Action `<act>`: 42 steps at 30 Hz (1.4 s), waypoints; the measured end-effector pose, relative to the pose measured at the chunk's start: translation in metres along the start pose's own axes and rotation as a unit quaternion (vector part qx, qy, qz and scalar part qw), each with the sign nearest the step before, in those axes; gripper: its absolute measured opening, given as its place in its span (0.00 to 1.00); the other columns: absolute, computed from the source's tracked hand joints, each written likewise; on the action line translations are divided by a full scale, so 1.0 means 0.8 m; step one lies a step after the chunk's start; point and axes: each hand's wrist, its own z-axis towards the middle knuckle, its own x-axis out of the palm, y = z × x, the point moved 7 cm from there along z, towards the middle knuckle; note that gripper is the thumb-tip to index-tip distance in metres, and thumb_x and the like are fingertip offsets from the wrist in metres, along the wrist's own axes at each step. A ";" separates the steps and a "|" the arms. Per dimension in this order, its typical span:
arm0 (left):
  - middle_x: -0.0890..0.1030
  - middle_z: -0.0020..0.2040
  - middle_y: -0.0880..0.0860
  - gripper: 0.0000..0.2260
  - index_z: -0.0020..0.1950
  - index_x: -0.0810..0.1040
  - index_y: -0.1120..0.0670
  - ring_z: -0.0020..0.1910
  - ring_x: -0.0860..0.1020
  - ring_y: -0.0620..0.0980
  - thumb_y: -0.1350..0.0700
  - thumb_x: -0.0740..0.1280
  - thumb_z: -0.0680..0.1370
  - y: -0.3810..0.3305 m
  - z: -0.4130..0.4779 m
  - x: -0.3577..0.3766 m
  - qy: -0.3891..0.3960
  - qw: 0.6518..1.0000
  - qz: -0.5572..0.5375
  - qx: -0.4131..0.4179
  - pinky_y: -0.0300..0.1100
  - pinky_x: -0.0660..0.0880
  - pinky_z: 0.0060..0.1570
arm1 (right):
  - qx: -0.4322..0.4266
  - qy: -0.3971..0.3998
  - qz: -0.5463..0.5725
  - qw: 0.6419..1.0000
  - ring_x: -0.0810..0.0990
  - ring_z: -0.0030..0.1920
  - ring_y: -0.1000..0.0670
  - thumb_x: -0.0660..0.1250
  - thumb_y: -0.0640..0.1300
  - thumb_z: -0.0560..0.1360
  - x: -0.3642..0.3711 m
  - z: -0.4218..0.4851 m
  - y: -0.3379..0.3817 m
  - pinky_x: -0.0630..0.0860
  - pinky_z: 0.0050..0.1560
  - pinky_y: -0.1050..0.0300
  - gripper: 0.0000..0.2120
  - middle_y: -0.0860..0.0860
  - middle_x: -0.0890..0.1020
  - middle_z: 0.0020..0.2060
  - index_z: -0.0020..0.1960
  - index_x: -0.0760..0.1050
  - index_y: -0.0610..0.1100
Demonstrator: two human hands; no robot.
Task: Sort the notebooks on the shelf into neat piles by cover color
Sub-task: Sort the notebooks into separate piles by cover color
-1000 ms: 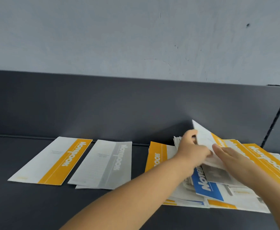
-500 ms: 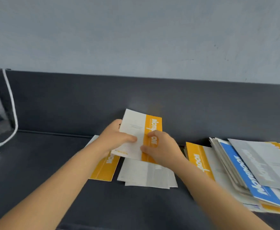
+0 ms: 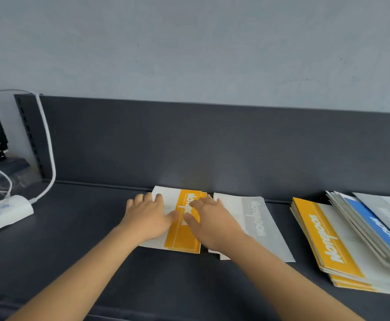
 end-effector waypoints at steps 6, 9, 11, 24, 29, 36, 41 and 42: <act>0.63 0.75 0.54 0.32 0.75 0.62 0.54 0.75 0.58 0.56 0.33 0.49 0.79 -0.160 -0.014 -0.042 -0.071 0.987 -0.029 0.140 0.51 0.58 0.70 | 0.093 -0.050 -0.081 0.991 0.67 0.68 0.45 0.54 0.57 0.80 -0.078 -0.040 -0.129 0.60 0.70 0.46 0.22 0.47 0.74 0.64 0.68 0.68 0.45; 0.64 0.74 0.53 0.31 0.73 0.63 0.54 0.74 0.59 0.55 0.34 0.51 0.79 -0.258 -0.025 -0.049 -0.092 0.976 -0.042 0.195 0.50 0.58 0.69 | 0.166 -0.072 -0.094 0.979 0.69 0.66 0.43 0.55 0.56 0.79 -0.119 -0.088 -0.217 0.66 0.66 0.47 0.22 0.45 0.74 0.63 0.66 0.69 0.45; 0.65 0.74 0.53 0.31 0.73 0.63 0.54 0.74 0.59 0.55 0.35 0.52 0.79 -0.326 -0.036 -0.049 -0.083 0.968 -0.063 0.227 0.50 0.58 0.69 | 0.223 -0.070 -0.096 0.968 0.69 0.67 0.43 0.56 0.57 0.79 -0.143 -0.126 -0.280 0.66 0.67 0.48 0.23 0.45 0.73 0.65 0.69 0.67 0.46; 0.71 0.68 0.53 0.27 0.68 0.69 0.54 0.71 0.60 0.58 0.39 0.65 0.75 -0.562 -0.058 -0.022 0.023 0.961 -0.189 0.202 0.47 0.67 0.61 | 0.361 -0.067 0.025 0.930 0.71 0.65 0.42 0.62 0.54 0.77 -0.197 -0.247 -0.476 0.71 0.61 0.51 0.27 0.44 0.72 0.66 0.71 0.62 0.43; 0.74 0.66 0.52 0.31 0.70 0.66 0.53 0.64 0.71 0.53 0.53 0.76 0.70 -0.544 -0.044 -0.021 0.068 0.879 -0.453 0.130 0.47 0.74 0.58 | 0.368 -0.148 0.378 0.836 0.77 0.49 0.44 0.75 0.40 0.70 -0.195 -0.239 -0.483 0.75 0.45 0.54 0.35 0.42 0.75 0.59 0.72 0.62 0.44; 0.70 0.52 0.50 0.16 0.45 0.69 0.47 0.49 0.70 0.49 0.57 0.76 0.70 -0.503 -0.047 -0.019 0.098 0.877 -0.444 0.156 0.43 0.70 0.51 | 0.333 -0.072 0.080 0.937 0.74 0.60 0.44 0.66 0.51 0.75 -0.186 -0.195 -0.439 0.73 0.58 0.52 0.24 0.45 0.76 0.62 0.68 0.68 0.44; 0.77 0.58 0.50 0.20 0.62 0.75 0.52 0.55 0.75 0.47 0.48 0.74 0.73 -0.488 -0.057 -0.008 0.147 0.874 -0.421 0.193 0.43 0.75 0.57 | 0.360 0.045 -0.096 0.927 0.74 0.61 0.43 0.53 0.54 0.80 -0.177 -0.201 -0.436 0.70 0.62 0.51 0.22 0.44 0.76 0.62 0.68 0.69 0.43; 0.78 0.55 0.49 0.18 0.58 0.76 0.52 0.52 0.76 0.47 0.46 0.74 0.73 -0.485 -0.057 -0.007 0.151 0.869 -0.428 0.194 0.45 0.77 0.54 | 0.319 0.081 -0.104 0.939 0.73 0.62 0.42 0.51 0.51 0.82 -0.169 -0.194 -0.421 0.70 0.61 0.52 0.20 0.43 0.74 0.64 0.67 0.69 0.42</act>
